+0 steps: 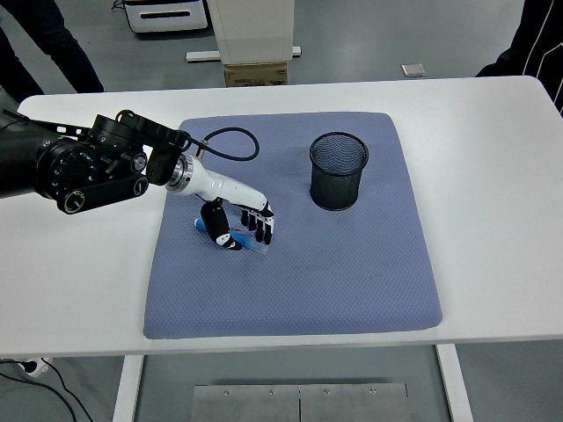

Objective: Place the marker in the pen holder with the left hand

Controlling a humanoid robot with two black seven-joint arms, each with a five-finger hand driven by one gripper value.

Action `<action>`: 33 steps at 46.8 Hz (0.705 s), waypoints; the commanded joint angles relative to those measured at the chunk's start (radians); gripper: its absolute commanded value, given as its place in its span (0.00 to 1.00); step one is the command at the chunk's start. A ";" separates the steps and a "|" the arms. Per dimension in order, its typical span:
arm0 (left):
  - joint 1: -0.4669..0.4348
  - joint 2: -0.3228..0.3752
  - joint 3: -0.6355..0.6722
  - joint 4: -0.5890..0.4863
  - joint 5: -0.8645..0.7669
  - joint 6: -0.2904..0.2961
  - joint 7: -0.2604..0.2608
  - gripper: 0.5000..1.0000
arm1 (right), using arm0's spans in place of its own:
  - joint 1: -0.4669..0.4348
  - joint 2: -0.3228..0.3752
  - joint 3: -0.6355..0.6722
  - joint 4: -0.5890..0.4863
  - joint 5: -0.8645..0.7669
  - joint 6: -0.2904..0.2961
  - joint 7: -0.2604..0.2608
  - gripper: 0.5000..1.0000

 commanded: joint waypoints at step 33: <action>0.014 -0.008 0.008 0.000 0.013 0.024 0.020 0.15 | 0.000 0.000 0.000 0.000 0.000 0.000 0.001 1.00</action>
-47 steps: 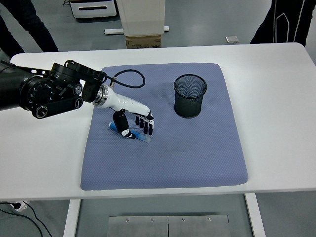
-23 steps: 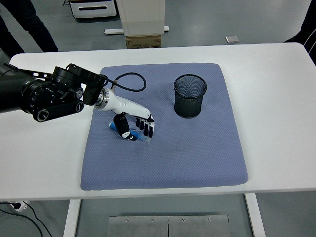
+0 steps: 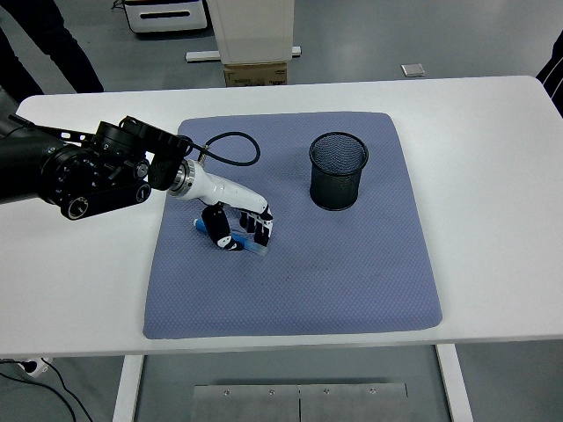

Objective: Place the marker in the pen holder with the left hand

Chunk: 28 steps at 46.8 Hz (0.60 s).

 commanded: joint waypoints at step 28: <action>-0.013 0.009 0.005 0.001 -0.003 -0.010 -0.006 0.00 | 0.000 0.000 0.000 0.000 0.000 0.000 0.000 1.00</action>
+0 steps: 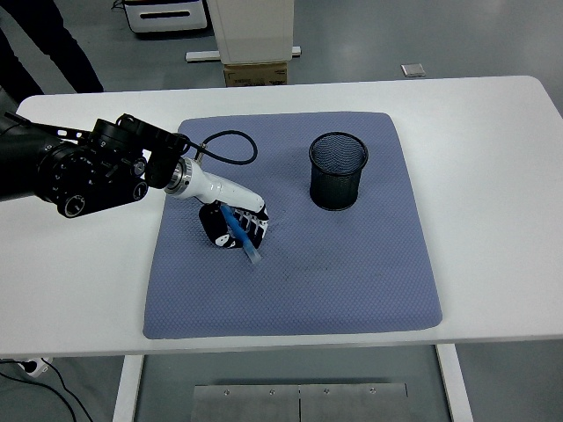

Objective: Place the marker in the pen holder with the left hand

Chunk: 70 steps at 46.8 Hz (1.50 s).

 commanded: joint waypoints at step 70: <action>-0.092 0.040 -0.046 0.017 -0.084 -0.003 -0.028 0.01 | 0.000 0.000 0.000 0.000 0.000 0.000 0.001 1.00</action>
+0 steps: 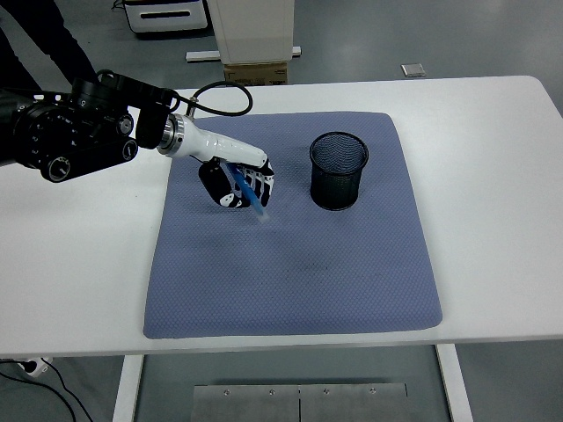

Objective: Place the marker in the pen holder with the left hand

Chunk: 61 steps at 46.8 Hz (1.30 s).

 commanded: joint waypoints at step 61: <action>0.031 -0.158 -0.192 0.068 -0.305 0.014 0.006 0.00 | 0.000 0.000 0.000 -0.001 0.000 0.000 0.000 1.00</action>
